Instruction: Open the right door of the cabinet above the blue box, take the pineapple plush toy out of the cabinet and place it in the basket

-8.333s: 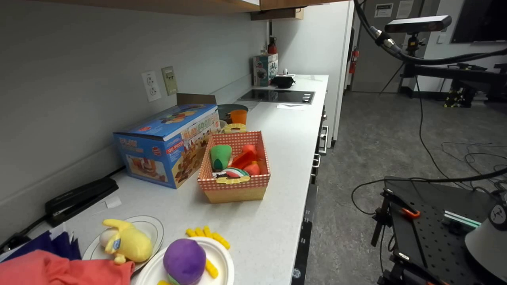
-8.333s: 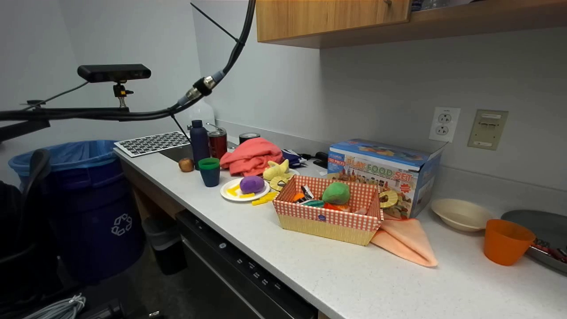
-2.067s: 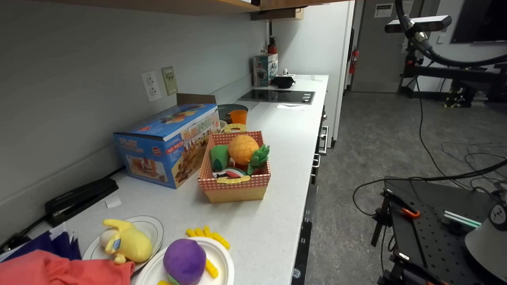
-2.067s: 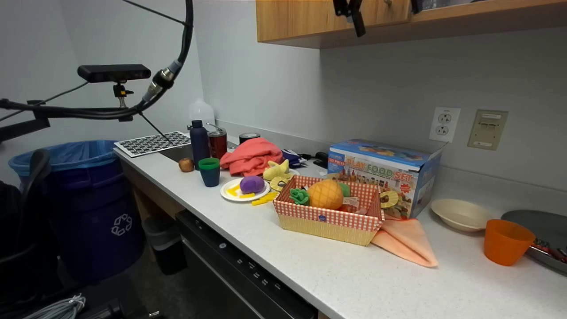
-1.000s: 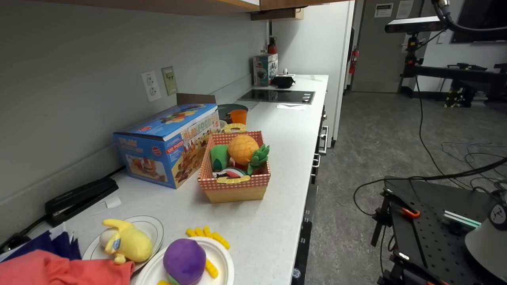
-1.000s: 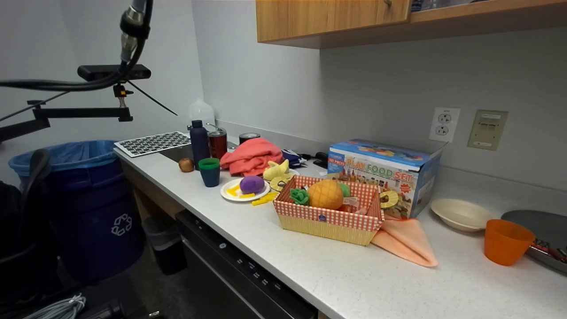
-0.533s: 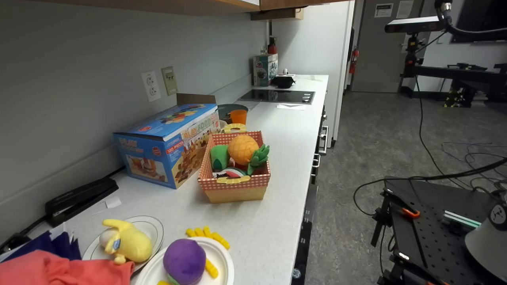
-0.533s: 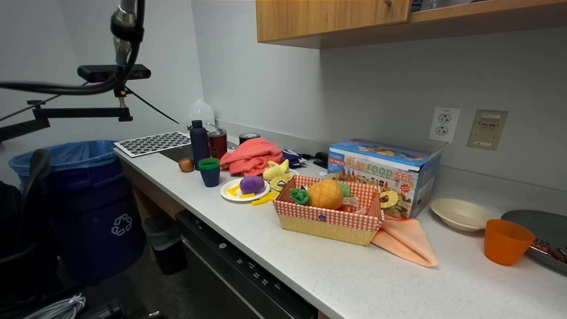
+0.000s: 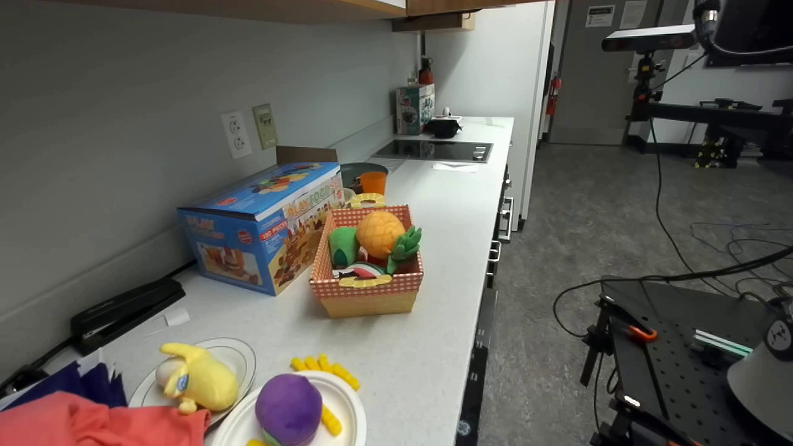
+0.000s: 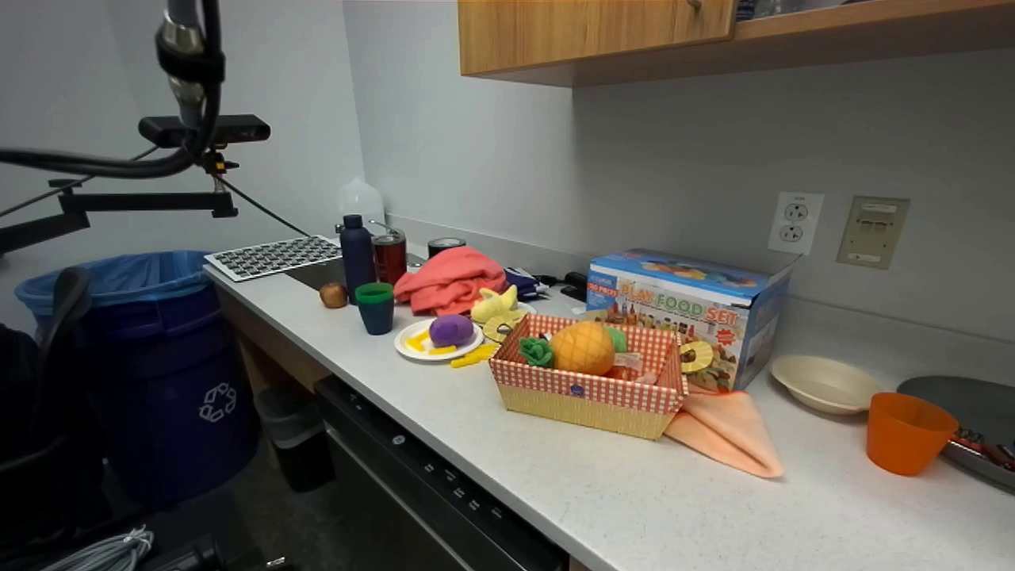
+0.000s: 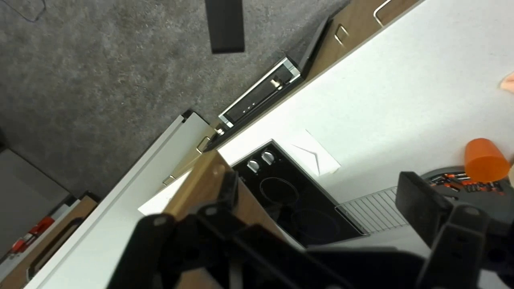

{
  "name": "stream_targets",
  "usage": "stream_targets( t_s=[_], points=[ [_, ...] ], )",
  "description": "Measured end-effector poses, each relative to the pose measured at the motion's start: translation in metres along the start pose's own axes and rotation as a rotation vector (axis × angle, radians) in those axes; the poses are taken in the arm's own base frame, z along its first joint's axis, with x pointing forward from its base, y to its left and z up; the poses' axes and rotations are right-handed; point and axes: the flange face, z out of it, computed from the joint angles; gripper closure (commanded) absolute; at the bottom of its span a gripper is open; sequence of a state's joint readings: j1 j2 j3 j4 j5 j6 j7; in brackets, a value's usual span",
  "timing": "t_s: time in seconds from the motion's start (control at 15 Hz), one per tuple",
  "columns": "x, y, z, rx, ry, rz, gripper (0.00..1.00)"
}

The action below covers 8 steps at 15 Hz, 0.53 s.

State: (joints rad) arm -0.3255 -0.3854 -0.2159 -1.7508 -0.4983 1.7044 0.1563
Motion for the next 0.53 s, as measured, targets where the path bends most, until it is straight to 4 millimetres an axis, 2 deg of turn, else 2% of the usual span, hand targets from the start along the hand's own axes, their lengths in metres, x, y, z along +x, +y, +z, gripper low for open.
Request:
stream_targets(
  t_s=[0.33, 0.53],
  points=[
    [-0.013, 0.049, -0.01, -0.11, 0.014, 0.06, 0.0],
    [-0.015, 0.052, -0.014, -0.121, 0.022, 0.065, 0.0]
  ],
)
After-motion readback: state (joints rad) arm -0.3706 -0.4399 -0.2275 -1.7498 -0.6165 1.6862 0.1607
